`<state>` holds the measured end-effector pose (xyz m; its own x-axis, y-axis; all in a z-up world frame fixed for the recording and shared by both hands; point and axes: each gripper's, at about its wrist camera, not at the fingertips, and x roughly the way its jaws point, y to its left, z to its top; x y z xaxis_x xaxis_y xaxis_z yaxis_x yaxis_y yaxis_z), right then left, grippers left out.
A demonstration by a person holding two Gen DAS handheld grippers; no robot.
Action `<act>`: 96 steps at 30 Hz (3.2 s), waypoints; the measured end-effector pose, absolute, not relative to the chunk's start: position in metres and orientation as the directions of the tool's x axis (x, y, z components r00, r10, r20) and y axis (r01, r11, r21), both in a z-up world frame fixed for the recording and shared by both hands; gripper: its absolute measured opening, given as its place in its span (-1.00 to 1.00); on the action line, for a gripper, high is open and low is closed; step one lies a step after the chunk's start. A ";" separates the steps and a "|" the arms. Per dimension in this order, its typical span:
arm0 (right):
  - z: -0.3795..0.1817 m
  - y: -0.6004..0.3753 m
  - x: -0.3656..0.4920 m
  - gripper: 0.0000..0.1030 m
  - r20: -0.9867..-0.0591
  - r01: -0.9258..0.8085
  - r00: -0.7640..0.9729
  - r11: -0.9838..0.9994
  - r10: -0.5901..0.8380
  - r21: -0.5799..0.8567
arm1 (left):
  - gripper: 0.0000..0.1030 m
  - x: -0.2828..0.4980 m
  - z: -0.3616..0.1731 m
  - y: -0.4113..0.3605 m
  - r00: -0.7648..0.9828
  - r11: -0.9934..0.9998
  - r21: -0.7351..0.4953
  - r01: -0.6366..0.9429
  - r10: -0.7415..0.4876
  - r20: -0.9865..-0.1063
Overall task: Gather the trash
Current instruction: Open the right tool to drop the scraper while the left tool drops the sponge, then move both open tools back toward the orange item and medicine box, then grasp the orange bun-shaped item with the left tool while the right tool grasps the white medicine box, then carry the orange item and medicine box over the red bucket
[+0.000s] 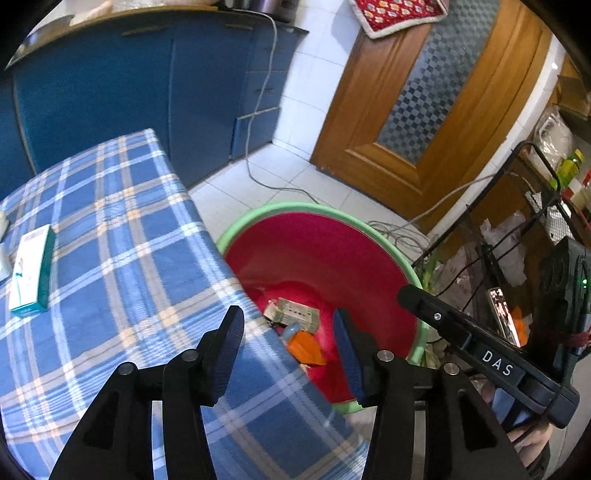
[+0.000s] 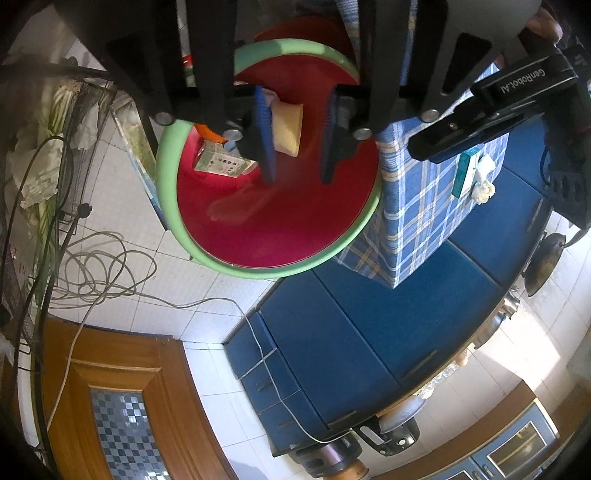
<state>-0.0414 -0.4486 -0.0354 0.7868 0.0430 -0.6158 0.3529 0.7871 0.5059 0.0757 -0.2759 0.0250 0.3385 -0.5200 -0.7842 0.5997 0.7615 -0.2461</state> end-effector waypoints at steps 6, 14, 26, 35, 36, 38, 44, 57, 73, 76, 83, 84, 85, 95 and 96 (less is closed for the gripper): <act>-0.030 -0.439 -0.040 -0.22 -0.610 0.331 0.790 0.798 0.058 0.504 | 0.00 0.079 0.034 -0.241 0.396 0.805 -0.241 0.542 -0.498 -0.771; -0.019 -0.416 -0.030 -0.10 -0.607 0.285 0.790 0.827 0.083 0.484 | 0.00 0.088 0.045 -0.180 0.484 0.872 -0.224 0.436 -0.437 -0.758; -0.001 -0.362 -0.003 -0.05 -0.607 0.178 0.780 0.875 0.154 0.451 | 0.00 0.101 0.054 -0.083 0.582 0.943 -0.204 0.263 -0.324 -0.746; 0.016 -0.314 0.021 0.01 -0.606 0.079 0.766 0.905 0.214 0.419 | 0.00 0.109 0.054 -0.018 0.625 0.978 -0.159 0.133 -0.207 -0.752; 0.018 -0.308 0.025 0.01 -0.608 0.066 0.762 0.909 0.220 0.412 | 0.00 0.111 0.054 -0.009 0.629 0.981 -0.151 0.117 -0.191 -0.754; 0.019 -0.296 0.032 0.01 -0.614 0.044 0.754 0.915 0.233 0.401 | 0.00 0.114 0.052 0.002 0.629 0.986 -0.140 0.093 -0.168 -0.759; 0.019 -0.255 0.060 0.08 -0.638 -0.013 0.721 0.926 0.270 0.378 | 0.08 0.122 0.041 0.037 0.619 0.992 -0.127 0.028 -0.117 -0.777; 0.000 -0.191 0.132 0.27 -0.705 -0.047 0.653 0.944 0.277 0.328 | 0.11 0.146 0.008 0.070 0.585 0.992 -0.122 -0.038 -0.077 -0.807; -0.031 -0.164 0.190 0.40 -0.759 -0.020 0.626 0.977 0.180 0.214 | 0.01 0.156 -0.015 0.087 0.594 0.986 -0.148 -0.081 -0.072 -0.801; -0.032 -0.157 0.192 0.40 -0.759 -0.028 0.634 0.985 0.149 0.170 | -0.20 0.156 -0.016 0.087 0.603 0.987 -0.134 -0.087 -0.055 -0.796; -0.032 -0.158 0.190 0.08 -0.755 -0.035 0.640 0.988 0.140 0.153 | -0.47 0.152 -0.013 0.090 0.610 0.981 -0.171 -0.091 -0.080 -0.789; -0.031 -0.160 0.189 0.07 -0.755 -0.038 0.636 0.984 0.160 0.175 | -0.49 0.151 -0.012 0.090 0.611 0.979 -0.183 -0.089 -0.092 -0.786; -0.030 -0.163 0.187 0.07 -0.754 -0.044 0.631 0.979 0.180 0.197 | -0.53 0.150 -0.010 0.090 0.613 0.978 -0.189 -0.087 -0.097 -0.784; -0.013 -0.177 0.152 0.07 -0.709 -0.070 0.660 0.960 0.247 0.269 | -0.65 0.132 0.005 0.069 0.631 0.974 -0.222 -0.031 -0.153 -0.761; -0.011 -0.179 0.146 0.07 -0.704 -0.072 0.664 0.959 0.251 0.275 | -0.65 0.129 0.007 0.066 0.632 0.973 -0.231 -0.024 -0.164 -0.757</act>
